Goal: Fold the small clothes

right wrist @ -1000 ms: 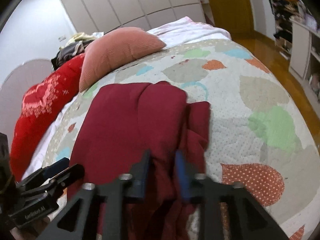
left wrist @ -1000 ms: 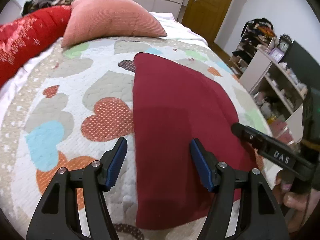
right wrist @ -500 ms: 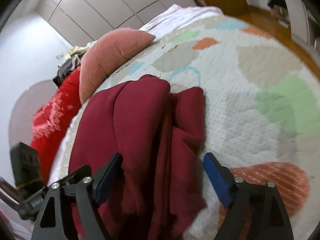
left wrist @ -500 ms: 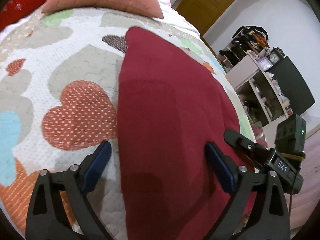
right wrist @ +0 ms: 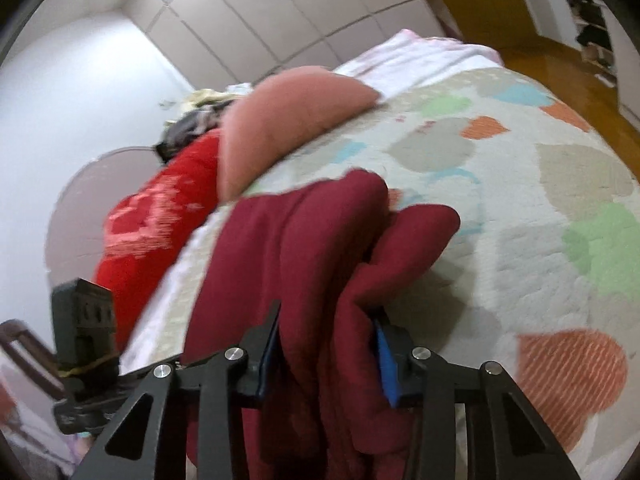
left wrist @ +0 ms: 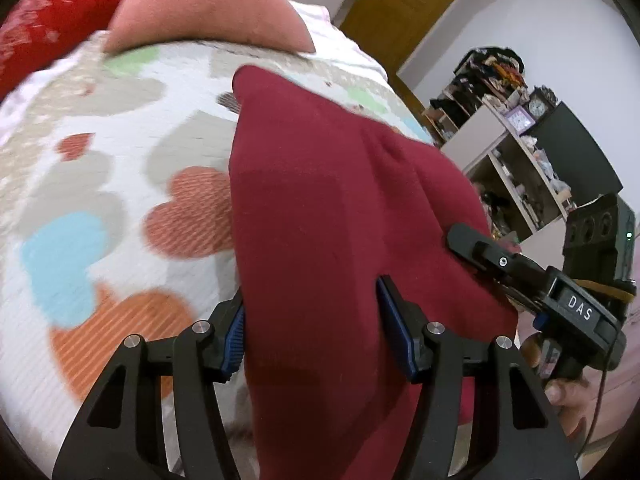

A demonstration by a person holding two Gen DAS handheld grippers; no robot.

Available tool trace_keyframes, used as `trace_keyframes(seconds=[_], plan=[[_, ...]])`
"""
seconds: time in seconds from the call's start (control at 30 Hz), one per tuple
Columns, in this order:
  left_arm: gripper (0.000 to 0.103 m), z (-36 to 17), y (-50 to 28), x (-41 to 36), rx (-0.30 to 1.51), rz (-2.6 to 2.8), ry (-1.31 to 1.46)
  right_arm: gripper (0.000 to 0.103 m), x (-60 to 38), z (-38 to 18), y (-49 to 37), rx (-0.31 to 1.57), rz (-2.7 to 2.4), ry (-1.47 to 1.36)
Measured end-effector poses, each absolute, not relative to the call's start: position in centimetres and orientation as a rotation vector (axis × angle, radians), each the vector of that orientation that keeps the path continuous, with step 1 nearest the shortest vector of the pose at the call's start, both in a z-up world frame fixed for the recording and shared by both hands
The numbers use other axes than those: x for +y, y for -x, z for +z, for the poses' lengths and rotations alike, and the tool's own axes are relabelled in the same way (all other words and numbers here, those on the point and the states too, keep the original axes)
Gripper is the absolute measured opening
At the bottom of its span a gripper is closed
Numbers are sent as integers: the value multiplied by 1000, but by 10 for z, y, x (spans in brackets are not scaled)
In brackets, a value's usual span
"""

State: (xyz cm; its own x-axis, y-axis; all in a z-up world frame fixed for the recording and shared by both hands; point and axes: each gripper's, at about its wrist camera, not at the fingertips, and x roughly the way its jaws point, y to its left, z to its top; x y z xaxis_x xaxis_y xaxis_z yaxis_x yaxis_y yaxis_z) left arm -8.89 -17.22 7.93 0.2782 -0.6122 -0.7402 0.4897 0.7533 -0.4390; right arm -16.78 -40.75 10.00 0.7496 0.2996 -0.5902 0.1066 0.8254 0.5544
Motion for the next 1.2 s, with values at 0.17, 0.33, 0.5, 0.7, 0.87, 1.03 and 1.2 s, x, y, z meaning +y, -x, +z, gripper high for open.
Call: trace_keyframes(seconds=[0.17,0.33,0.5,0.7,0.87,1.03,1.2], plan=[[59,67,103,-134,1110,-628,126,41,-378,91,177,781,193,-661],[68,61,118,-120,1081,-578,112,46,-358,80,190,877,24,-475],[68,76,132,-121,988,-529,31,44,-318,125,215,746,68,-293],[68,81,147,-118,940,-473,7,38,-290,87,203,875,65,-145],[68,88,152,-121,893,-429,-25,38,-307,76,210,865,58,-275],[68,95,160,-118,871,-417,-18,50,-296,107,226,793,21,-234],[68,107,175,-119,821,-394,-65,52,-284,124,238,747,-48,-181]])
